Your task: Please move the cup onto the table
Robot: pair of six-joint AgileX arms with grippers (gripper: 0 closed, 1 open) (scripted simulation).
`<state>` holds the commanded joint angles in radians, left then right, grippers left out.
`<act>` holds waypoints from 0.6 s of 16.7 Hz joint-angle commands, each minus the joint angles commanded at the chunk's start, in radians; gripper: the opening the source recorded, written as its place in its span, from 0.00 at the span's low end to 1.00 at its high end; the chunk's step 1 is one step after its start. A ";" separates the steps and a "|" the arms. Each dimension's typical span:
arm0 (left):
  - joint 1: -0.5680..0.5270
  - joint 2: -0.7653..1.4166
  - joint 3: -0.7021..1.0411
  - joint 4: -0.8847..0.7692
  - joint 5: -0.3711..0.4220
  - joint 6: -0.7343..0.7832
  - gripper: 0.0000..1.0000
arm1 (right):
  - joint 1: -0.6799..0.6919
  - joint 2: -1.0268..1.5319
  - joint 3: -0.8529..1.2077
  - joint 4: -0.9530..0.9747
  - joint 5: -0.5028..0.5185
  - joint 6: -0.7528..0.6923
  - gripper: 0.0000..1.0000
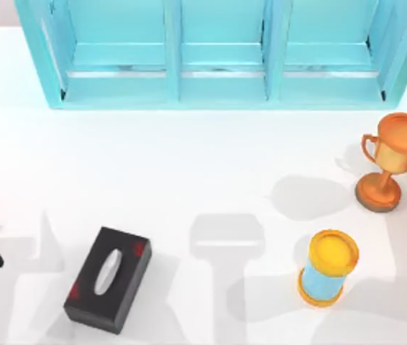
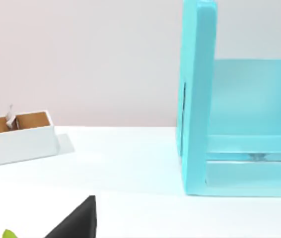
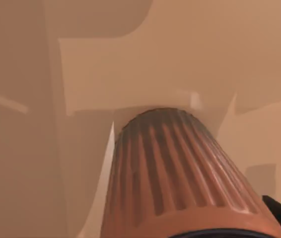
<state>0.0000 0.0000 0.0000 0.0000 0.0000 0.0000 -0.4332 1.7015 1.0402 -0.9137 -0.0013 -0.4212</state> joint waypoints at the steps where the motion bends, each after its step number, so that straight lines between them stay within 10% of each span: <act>1: 0.000 0.000 0.000 0.000 0.000 0.000 1.00 | 0.000 0.000 0.000 0.000 0.000 0.000 0.00; 10: 0.000 0.000 0.000 0.000 0.000 0.000 1.00 | 0.056 -0.032 0.039 -0.075 0.000 0.061 0.00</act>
<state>0.0000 0.0000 0.0000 0.0000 0.0000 0.0000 -0.3771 1.6698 1.0796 -0.9886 -0.0018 -0.3597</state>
